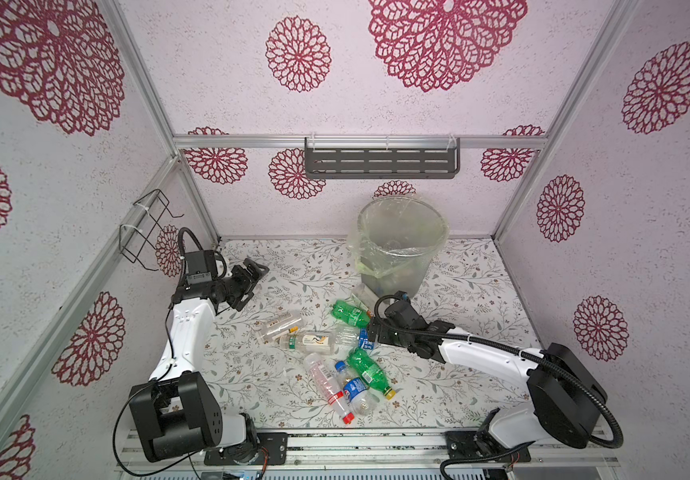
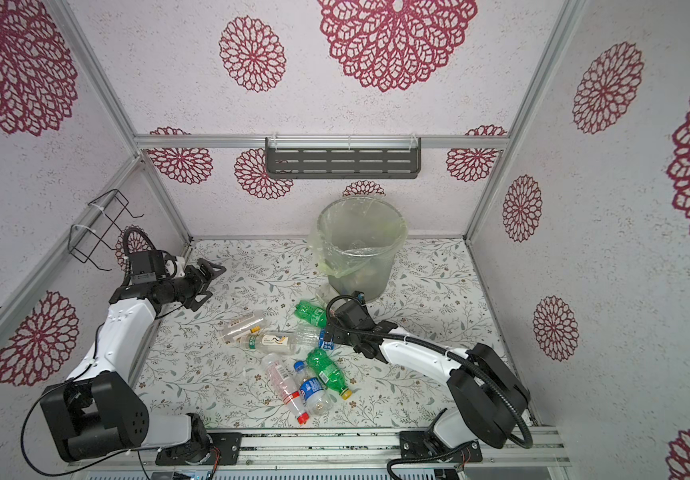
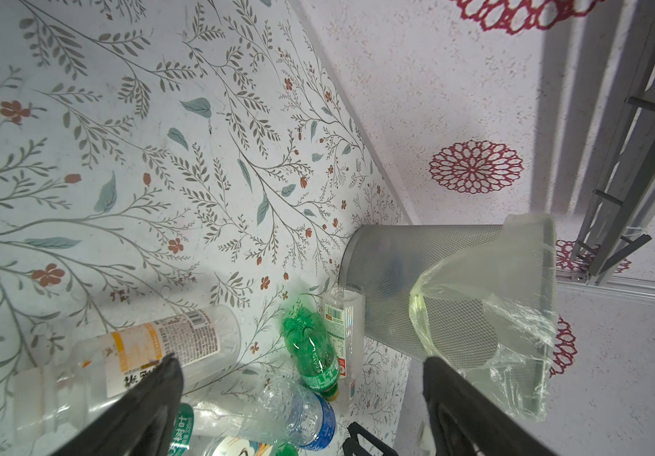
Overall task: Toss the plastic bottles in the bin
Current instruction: 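Lower the right gripper toward the green bottle nearest the robot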
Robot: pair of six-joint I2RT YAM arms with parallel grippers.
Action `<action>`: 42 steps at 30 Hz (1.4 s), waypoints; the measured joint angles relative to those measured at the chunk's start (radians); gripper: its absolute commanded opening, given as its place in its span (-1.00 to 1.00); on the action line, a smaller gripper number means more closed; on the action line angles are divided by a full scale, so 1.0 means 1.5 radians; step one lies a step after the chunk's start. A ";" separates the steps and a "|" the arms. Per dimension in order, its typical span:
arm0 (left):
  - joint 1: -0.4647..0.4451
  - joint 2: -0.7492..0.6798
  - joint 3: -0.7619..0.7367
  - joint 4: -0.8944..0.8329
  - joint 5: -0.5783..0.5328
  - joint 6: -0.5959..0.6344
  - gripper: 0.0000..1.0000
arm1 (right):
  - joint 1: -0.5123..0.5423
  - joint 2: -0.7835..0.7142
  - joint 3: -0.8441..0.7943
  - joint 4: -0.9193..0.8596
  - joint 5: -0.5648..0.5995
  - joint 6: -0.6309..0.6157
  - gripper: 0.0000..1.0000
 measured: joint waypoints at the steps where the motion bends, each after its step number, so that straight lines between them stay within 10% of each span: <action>1: 0.000 0.000 0.000 0.000 0.000 0.001 0.95 | 0.004 0.005 0.008 -0.004 0.000 -0.006 0.98; 20: 0.012 0.002 0.000 -0.013 -0.010 0.008 0.95 | 0.073 0.137 0.200 -0.145 -0.005 -0.226 0.98; 42: 0.014 0.003 0.000 -0.013 -0.017 0.009 0.95 | 0.160 0.053 0.069 -0.148 0.008 -0.169 0.96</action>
